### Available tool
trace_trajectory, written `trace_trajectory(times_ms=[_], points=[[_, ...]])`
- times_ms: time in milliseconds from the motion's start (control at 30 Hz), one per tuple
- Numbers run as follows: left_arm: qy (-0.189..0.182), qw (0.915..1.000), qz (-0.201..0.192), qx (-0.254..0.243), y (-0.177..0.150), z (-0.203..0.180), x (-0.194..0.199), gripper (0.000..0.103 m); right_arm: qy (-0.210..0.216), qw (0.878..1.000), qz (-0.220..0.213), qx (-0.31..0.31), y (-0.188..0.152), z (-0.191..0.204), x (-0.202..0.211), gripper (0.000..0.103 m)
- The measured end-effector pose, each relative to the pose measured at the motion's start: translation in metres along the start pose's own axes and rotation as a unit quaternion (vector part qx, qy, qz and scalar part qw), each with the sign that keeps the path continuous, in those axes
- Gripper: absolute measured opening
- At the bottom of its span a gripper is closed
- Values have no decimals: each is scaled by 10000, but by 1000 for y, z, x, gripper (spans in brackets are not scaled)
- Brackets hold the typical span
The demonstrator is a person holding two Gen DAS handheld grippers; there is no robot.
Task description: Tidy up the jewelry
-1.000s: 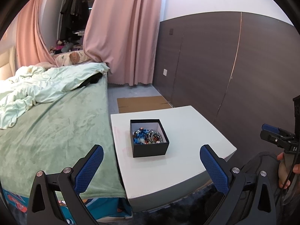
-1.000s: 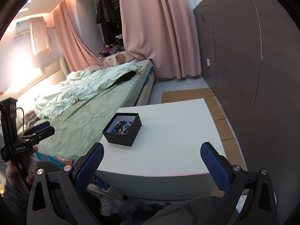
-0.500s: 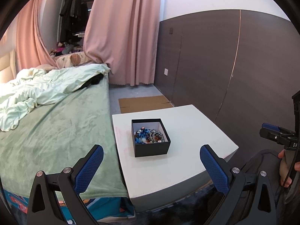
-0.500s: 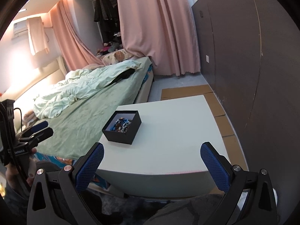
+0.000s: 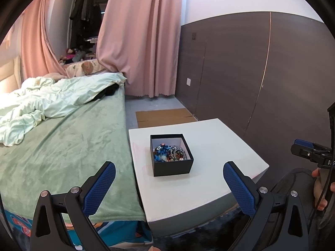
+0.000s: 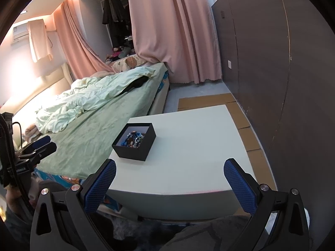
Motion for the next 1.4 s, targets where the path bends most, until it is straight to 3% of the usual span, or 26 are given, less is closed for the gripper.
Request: trace_trajectory(times_ms=[1400], points=[[22, 9998, -133, -140, 2, -6, 3, 103, -29, 10000, 71, -43, -2, 2, -6, 103]])
Point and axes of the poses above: each gripper's, at about its wrist camera, not at the fingertips, and x roughly against the way its jaws point, z to its left, y to its top, the point moved 5 cm from there along -x, roughly the way its jaws point, and after that the axes turned 2 degrees about x, right-handed, at the moved point
